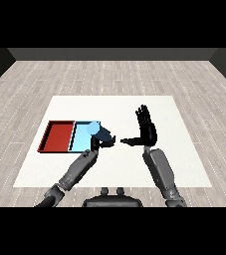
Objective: Pick the blue can and put it in the blue box
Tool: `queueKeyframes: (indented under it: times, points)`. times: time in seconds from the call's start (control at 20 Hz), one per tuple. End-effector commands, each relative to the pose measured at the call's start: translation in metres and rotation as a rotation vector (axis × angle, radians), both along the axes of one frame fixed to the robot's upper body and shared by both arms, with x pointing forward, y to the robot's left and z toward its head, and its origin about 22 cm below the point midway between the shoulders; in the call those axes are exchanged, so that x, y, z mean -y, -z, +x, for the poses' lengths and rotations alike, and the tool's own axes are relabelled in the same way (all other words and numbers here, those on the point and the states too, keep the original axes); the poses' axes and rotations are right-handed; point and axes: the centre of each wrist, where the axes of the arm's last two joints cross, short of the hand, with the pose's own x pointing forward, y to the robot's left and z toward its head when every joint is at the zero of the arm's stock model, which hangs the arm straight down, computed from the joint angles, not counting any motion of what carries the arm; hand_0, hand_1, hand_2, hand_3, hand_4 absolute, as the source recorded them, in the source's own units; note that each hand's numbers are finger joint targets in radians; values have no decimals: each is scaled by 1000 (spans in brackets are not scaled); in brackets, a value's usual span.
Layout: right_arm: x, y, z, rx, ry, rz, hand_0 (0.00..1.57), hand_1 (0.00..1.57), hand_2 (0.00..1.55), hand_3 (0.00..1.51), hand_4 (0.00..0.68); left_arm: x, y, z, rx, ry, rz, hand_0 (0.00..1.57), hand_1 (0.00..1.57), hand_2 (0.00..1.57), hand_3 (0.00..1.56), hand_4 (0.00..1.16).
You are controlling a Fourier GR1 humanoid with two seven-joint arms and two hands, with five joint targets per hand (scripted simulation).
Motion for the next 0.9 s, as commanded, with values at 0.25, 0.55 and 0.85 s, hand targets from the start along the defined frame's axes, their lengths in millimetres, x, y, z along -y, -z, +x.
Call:
queueKeyframes:
  times: [0.25, 0.55, 0.85]
  points:
    - [63, -9, -18, 46, 146, 82, 0, 0, 0, 0, 0, -57, -28, 35, 12, -133, 79, 1571, 1571, 1562, 1470, 1145]
    - [76, 8, -19, 23, 197, 75, 0, 0, 0, 0, 0, -104, -27, 70, -104, -226, 138, 1571, 1571, 1571, 1488, 1115]
    - [84, 35, -1, -24, 208, 73, 0, 0, 0, 0, 0, -143, -9, 79, -263, -275, 253, 1571, 1571, 1571, 1491, 1096]
